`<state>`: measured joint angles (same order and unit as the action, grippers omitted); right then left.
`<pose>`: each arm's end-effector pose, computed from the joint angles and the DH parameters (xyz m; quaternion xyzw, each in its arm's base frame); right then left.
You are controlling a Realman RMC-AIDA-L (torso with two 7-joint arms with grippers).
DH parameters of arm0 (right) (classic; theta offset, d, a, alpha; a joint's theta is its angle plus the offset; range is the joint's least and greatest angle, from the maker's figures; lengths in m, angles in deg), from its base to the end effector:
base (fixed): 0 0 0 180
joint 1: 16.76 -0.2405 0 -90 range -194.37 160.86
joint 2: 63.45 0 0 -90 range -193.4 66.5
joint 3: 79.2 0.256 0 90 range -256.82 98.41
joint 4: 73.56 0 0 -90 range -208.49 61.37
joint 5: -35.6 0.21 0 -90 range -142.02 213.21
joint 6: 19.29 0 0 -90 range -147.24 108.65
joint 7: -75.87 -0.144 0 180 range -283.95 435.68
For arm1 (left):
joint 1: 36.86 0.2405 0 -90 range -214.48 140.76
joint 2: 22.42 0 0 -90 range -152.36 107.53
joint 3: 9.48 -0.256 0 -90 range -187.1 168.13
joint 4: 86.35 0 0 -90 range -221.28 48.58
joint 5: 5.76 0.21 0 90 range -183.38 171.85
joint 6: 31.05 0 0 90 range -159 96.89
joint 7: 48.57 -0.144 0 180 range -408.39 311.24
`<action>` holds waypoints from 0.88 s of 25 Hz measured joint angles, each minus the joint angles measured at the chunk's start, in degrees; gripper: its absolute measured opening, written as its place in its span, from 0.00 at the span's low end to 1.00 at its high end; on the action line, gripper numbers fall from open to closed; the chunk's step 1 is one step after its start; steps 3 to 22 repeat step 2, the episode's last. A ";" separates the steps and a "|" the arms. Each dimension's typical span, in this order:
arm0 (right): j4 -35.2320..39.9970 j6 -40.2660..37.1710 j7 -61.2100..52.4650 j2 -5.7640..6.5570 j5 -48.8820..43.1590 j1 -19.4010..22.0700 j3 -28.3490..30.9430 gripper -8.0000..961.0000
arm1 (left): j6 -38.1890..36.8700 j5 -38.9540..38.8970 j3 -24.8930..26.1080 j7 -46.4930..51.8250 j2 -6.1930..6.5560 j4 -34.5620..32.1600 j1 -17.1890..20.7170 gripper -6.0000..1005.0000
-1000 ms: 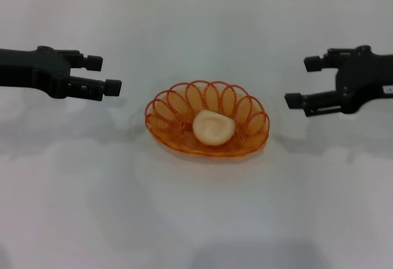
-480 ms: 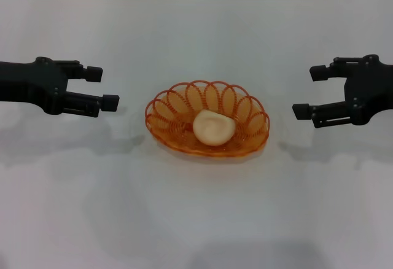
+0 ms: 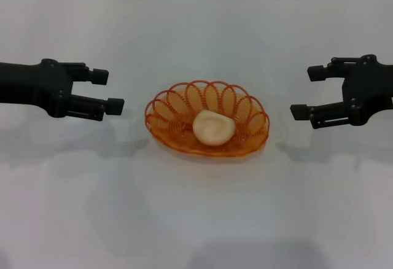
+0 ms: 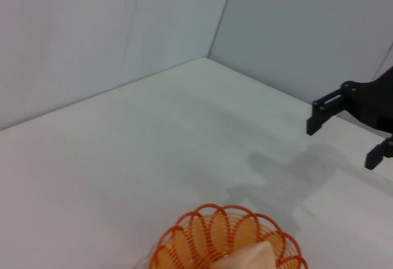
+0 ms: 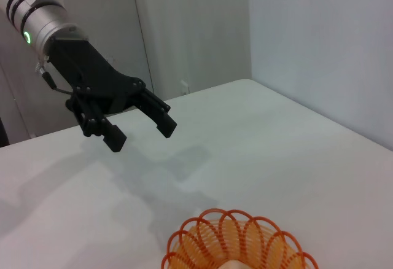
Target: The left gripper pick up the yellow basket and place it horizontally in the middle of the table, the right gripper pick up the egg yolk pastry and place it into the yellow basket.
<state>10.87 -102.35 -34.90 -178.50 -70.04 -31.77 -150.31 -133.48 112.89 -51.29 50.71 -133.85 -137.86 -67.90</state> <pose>0.1870 0.3143 0.0538 -0.9646 0.1558 0.1387 0.1614 -0.2511 0.3348 0.0785 -0.9517 -0.2494 -0.1626 0.0751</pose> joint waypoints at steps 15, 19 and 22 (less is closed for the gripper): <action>0.08 0.00 -0.05 0.00 0.00 -0.01 0.00 0.90 | -0.30 0.06 -0.06 -0.06 0.00 0.00 -0.03 0.89; 0.08 0.00 -0.05 0.00 0.00 -0.01 0.00 0.90 | -0.30 0.06 -0.06 -0.06 0.00 0.00 -0.03 0.89; 0.08 0.00 -0.05 0.00 0.00 -0.01 0.00 0.90 | -0.30 0.06 -0.06 -0.06 0.00 0.00 -0.03 0.89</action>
